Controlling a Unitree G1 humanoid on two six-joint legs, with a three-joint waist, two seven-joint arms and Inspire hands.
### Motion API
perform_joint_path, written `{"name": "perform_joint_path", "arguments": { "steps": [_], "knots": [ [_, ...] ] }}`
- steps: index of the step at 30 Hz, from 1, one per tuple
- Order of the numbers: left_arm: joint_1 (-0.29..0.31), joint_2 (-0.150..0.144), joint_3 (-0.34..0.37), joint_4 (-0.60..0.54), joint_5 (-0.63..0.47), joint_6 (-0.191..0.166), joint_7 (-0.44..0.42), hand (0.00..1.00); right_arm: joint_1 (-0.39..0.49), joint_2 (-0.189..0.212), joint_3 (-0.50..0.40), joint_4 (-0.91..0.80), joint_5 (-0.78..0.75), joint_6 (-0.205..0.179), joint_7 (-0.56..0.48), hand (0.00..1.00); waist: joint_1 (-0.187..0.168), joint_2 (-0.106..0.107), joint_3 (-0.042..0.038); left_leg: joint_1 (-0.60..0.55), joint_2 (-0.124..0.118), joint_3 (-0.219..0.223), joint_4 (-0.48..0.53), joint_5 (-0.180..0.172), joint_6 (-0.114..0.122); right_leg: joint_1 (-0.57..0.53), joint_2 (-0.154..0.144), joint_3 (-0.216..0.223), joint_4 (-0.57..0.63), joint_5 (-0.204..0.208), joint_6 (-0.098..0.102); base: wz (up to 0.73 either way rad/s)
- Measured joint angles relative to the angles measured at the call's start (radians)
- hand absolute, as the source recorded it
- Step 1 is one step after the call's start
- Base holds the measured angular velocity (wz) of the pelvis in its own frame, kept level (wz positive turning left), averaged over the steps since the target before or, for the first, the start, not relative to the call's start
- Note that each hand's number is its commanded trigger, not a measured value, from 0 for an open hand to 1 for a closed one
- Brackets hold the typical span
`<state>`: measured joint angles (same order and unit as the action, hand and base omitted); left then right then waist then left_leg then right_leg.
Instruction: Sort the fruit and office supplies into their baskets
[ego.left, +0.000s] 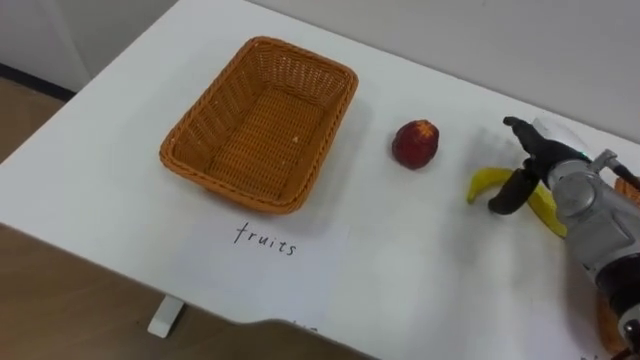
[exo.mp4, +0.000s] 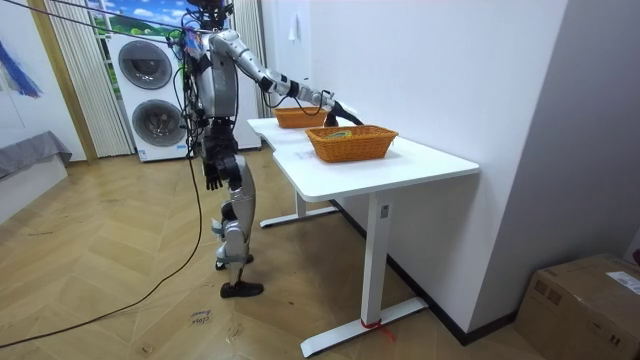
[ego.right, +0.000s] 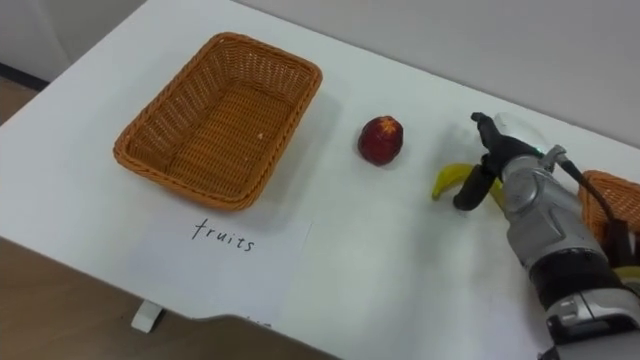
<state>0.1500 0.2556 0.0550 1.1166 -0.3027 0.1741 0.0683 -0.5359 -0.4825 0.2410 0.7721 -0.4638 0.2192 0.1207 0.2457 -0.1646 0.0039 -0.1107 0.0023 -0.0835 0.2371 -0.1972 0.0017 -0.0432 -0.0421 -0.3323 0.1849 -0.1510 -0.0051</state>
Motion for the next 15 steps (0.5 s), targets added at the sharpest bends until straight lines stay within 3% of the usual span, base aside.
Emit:
{"name": "perform_joint_path", "arguments": {
  "steps": [1, 2, 3, 4, 8, 11, 15],
  "knots": [
    [0.000, 0.000, 0.000, 0.001, 0.000, 0.000, -0.002, 0.00, 0.001, -0.002, 0.000, 0.001, 0.006, 0.000, 0.009, 0.00, 0.000, -0.001, -0.0006, 0.000, 0.000, 0.000, 0.000, 0.000, 0.000, 0.000, 0.000, 0.000, 0.000, 0.000, 0.000, 0.00],
    [0.001, 0.000, 0.000, 0.003, 0.000, 0.001, -0.009, 0.00, 0.002, -0.002, 0.000, 0.006, 0.021, 0.001, 0.024, 0.30, 0.000, -0.002, -0.0011, 0.001, 0.000, 0.000, 0.000, 0.001, -0.001, 0.001, 0.000, -0.001, 0.000, 0.000, -0.001, 0.00],
    [0.002, 0.001, 0.000, 0.003, 0.000, 0.001, -0.014, 0.00, 0.002, -0.003, 0.000, 0.012, 0.032, 0.001, 0.041, 0.78, 0.000, -0.002, -0.0013, 0.002, 0.000, 0.000, 0.000, 0.001, -0.001, 0.002, 0.000, -0.001, 0.000, 0.001, -0.001, 0.00],
    [0.002, 0.001, 0.000, 0.003, 0.000, 0.001, -0.015, 0.00, 0.002, -0.003, 0.000, 0.014, 0.034, 0.001, 0.049, 1.00, -0.001, -0.003, -0.0012, 0.002, 0.000, 0.000, 0.000, 0.002, -0.001, 0.002, 0.000, -0.001, 0.000, 0.001, -0.002, 0.00],
    [0.002, 0.003, -0.001, 0.004, 0.000, 0.000, -0.031, 0.00, 0.006, -0.003, 0.002, 0.033, 0.059, 0.001, 0.094, 1.00, -0.001, -0.007, 0.0008, 0.002, 0.001, 0.000, 0.000, 0.007, -0.004, 0.002, 0.000, -0.002, 0.000, 0.004, -0.006, 0.00],
    [0.000, 0.008, 0.000, 0.005, -0.001, 0.000, -0.042, 0.00, 0.004, -0.012, 0.001, 0.043, 0.067, 0.000, 0.073, 1.00, 0.000, -0.017, 0.0059, 0.001, 0.002, 0.000, 0.000, 0.009, -0.005, 0.001, 0.002, -0.002, 0.000, 0.005, -0.009, 0.00],
    [0.000, 0.008, -0.001, 0.008, -0.001, 0.000, -0.050, 0.00, 0.004, -0.024, -0.001, 0.051, 0.066, 0.001, 0.060, 1.00, 0.004, -0.020, 0.0070, 0.001, 0.003, 0.000, 0.000, 0.009, -0.006, 0.002, 0.002, -0.002, 0.000, 0.006, -0.009, 0.00]
  ]
}}
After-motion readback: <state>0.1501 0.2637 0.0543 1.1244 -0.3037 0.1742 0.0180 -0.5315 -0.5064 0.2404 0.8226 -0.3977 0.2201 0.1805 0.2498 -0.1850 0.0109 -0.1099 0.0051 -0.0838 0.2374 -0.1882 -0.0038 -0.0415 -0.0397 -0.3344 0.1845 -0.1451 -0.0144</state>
